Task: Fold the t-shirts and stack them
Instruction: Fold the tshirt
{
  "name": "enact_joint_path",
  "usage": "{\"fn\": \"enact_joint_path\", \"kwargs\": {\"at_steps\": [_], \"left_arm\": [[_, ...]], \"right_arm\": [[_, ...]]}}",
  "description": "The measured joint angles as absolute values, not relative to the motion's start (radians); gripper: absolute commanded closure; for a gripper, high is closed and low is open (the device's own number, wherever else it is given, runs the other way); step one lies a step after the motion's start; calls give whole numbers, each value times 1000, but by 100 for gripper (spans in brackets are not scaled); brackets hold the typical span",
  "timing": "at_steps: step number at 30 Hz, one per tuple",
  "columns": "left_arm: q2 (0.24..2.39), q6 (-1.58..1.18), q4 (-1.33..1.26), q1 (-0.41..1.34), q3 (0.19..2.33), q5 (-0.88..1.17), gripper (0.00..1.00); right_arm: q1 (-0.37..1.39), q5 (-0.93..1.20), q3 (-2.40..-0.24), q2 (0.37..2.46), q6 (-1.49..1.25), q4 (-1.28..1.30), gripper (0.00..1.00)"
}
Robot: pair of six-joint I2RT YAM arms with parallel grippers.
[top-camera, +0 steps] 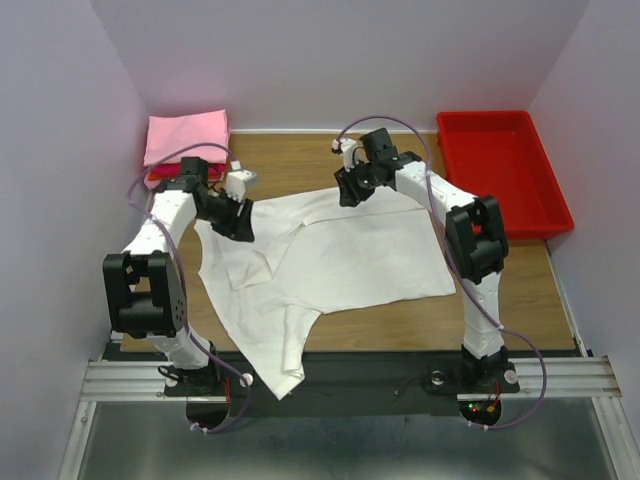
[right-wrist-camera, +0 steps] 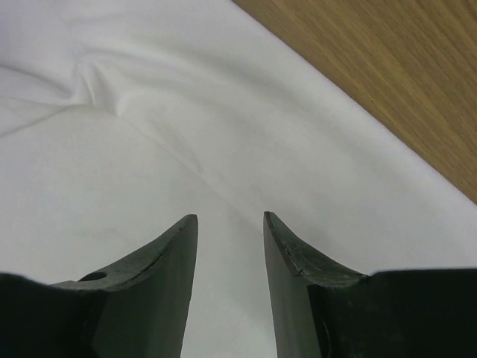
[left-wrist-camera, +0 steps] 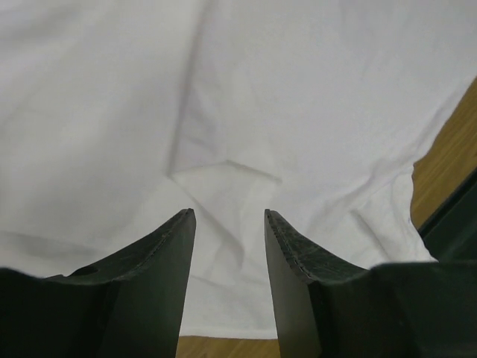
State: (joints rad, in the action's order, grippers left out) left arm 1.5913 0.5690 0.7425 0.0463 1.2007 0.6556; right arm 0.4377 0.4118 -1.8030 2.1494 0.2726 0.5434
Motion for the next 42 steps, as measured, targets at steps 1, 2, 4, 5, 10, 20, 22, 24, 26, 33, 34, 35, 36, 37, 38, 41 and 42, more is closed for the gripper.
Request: {"fn": "enact_joint_path", "kwargs": {"at_steps": [1, 2, 4, 5, 10, 20, 22, 24, 26, 33, 34, 35, 36, 37, 38, 41, 42], "left_arm": [[1596, 573, 737, 3, 1242, 662, 48], [1603, 577, 735, -27, 1266, 666, 48], [1633, 579, 719, -91, 1323, 674, 50], [1649, 579, 706, -109, 1335, 678, 50], [1757, 564, 679, -155, 1340, 706, 50], [1825, 479, 566, -181, 1335, 670, 52], [1845, 459, 536, -181, 1333, 650, 52], [1866, 446, 511, -181, 1327, 635, 52], [1883, 432, 494, -181, 1310, 619, 52], [1890, 397, 458, -181, 1285, 572, 64], [1890, 393, 453, -181, 1285, 562, 66], [1891, 388, 450, -181, 1285, 554, 68], [1894, 386, 445, -181, 1285, 542, 71], [1900, 381, 439, -181, 1285, 532, 75], [1911, 378, 434, -181, 1285, 516, 76], [1935, 361, 426, -181, 1287, 508, 80], [1935, 356, 424, -181, 1287, 506, 80]], "right_arm": [[440, 421, -1809, 2152, 267, 545, 53], [448, 440, -1826, 2157, 259, 549, 53], [468, 464, -1855, 2170, 241, 551, 48], [483, 476, -1871, 2178, 231, 551, 48], [585, 520, -1963, 2238, 211, 552, 47], [785, 478, -2165, 2399, 151, 562, 47], [810, 456, -2208, 2432, 136, 560, 47], [829, 435, -2233, 2461, 126, 561, 47], [842, 413, -2243, 2484, 116, 561, 47], [861, 368, -2241, 2539, 97, 555, 58], [861, 367, -2233, 2539, 97, 549, 60], [861, 367, -2223, 2534, 97, 540, 62], [860, 363, -2204, 2524, 97, 534, 63], [859, 363, -2165, 2502, 100, 519, 64], [859, 360, -2127, 2480, 104, 511, 66], [859, 352, -2041, 2421, 114, 517, 67], [859, 348, -2012, 2400, 117, 522, 67]]}}
